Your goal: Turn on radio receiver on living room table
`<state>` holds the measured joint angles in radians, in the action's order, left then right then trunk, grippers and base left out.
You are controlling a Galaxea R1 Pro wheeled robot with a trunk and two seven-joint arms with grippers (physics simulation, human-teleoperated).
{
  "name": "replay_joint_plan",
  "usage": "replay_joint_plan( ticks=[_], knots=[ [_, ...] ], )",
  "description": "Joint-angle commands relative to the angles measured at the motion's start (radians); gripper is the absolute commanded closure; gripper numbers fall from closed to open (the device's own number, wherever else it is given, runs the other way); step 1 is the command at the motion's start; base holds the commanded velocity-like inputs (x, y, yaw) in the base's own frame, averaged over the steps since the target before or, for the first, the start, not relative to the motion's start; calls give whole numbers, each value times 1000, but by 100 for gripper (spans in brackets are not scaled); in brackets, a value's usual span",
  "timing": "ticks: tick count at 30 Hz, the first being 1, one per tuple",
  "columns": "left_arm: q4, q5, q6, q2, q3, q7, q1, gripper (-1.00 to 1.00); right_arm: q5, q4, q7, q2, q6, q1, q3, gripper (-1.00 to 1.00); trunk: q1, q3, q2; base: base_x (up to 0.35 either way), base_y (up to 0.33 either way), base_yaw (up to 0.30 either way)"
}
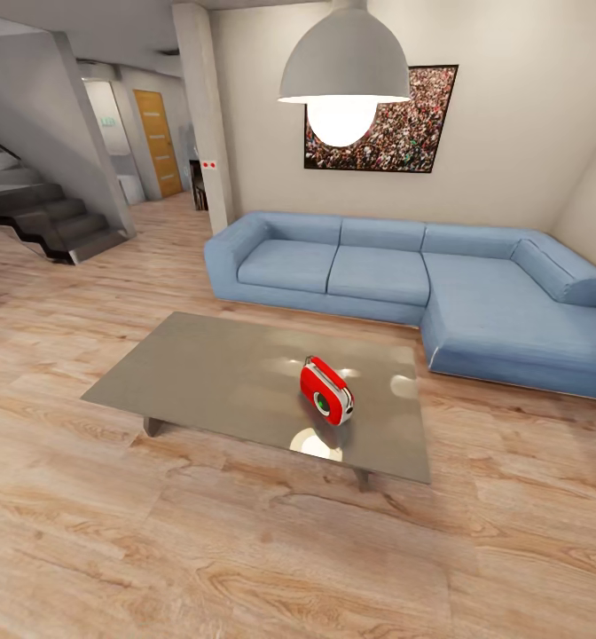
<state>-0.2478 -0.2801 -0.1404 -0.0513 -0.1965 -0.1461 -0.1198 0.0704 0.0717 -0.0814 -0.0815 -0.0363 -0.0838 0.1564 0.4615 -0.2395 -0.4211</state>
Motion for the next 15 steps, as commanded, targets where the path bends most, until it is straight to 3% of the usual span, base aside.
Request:
replay_joint_plan(
  ticks=[1, 6, 15],
  knots=[
    [11, 0, 12, -1, 7, 0, 0, 100, 0, 0, 0, 2, 0, 1, 0, -100, 0, 0, 0, 0, 0, 0],
    [137, 1, 172, 4, 66, 0, 0, 100, -3, -2, 0, 12, -2, 5, -3, -100, 0, 0, 0, 0, 0, 0],
    [155, -2, 205, 9, 74, 0, 0, 100, -4, -4, 0, 12, -1, 6, -5, -100, 0, 0, 0, 0, 0, 0]
  ],
)
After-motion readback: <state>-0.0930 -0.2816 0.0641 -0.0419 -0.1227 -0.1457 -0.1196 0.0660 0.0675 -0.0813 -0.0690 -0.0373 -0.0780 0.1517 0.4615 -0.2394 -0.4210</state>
